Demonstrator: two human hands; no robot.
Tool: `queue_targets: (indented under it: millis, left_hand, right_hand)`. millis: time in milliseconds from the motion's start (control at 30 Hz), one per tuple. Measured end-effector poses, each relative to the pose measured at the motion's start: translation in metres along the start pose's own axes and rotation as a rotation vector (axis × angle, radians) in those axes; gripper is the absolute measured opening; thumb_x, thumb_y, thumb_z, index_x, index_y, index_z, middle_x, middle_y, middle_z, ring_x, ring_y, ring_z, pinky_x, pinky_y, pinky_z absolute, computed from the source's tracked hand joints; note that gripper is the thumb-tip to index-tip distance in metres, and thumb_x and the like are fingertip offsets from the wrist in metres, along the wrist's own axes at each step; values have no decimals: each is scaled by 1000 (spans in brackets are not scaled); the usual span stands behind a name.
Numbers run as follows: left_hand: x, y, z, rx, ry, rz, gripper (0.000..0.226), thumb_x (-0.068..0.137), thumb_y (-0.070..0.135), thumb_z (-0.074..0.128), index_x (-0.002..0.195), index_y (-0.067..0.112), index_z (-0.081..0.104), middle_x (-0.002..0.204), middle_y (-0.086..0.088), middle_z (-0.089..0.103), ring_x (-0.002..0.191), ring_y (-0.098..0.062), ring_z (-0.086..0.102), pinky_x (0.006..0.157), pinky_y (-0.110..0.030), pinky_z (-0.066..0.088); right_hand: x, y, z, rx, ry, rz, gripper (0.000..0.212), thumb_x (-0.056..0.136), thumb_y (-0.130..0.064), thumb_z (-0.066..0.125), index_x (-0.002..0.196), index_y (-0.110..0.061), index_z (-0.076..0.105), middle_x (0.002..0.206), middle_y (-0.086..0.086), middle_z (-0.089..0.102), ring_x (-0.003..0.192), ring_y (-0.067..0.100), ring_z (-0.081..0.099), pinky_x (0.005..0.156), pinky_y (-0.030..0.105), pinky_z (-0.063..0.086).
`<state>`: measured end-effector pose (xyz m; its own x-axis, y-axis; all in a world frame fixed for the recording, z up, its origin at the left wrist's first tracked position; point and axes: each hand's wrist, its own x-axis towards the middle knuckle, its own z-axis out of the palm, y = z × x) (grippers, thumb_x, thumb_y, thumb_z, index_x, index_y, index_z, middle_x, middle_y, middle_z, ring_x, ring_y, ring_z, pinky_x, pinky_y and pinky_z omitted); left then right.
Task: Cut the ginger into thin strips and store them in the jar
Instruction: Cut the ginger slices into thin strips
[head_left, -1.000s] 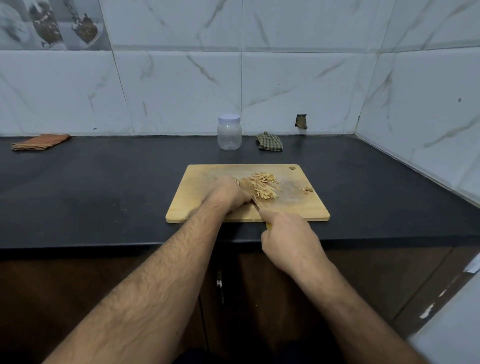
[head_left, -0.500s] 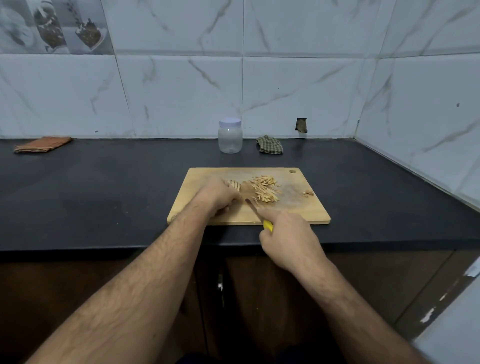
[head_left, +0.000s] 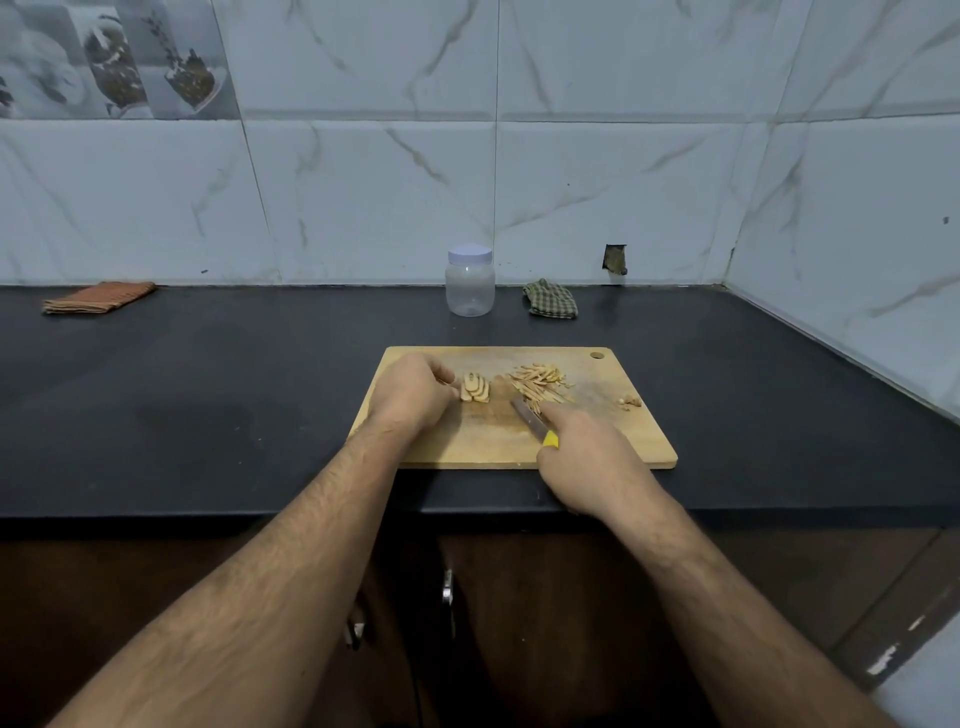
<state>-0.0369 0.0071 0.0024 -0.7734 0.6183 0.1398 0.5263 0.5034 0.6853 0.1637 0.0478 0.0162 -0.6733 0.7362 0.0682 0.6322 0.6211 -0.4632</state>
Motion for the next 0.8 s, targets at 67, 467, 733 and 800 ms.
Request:
queue_targets:
  millis: [67,467,733,800]
  left_hand:
    - [3,2,1,47,-19,29,22,86,28,73,107,25,72,109,7,69,101,-14,61,84,-28,49]
    - [19,28,4,259,-147,60,20,93,20,59,107,9,70,100,-5,70,93,-23,65,83,-36,56]
    - [21,34,2,253,-241,38,31,98,18,55,127,12,63,124,-6,64,113,-23,59,93,-32,48]
    - [22,35,1,243,-269,38,32,97,17,56,128,13,63,125,-6,64,114,-22,58,91,-31,47]
  right_hand:
    - [6,-3,-1,8,27,-10,65,89,-6,48,150,-27,37,137,2,56,119,25,54,95,37,50]
    - [28,-10,12,3,62,14,54,86,-9,47,138,-21,53,127,4,64,114,26,57,92,36,51]
    - [27,-8,15,14,81,13,50,87,-12,47,135,-22,54,123,4,64,110,26,57,84,35,48]
    - [27,-8,15,12,75,17,50,88,-12,47,137,-22,53,124,4,63,111,26,57,84,35,48]
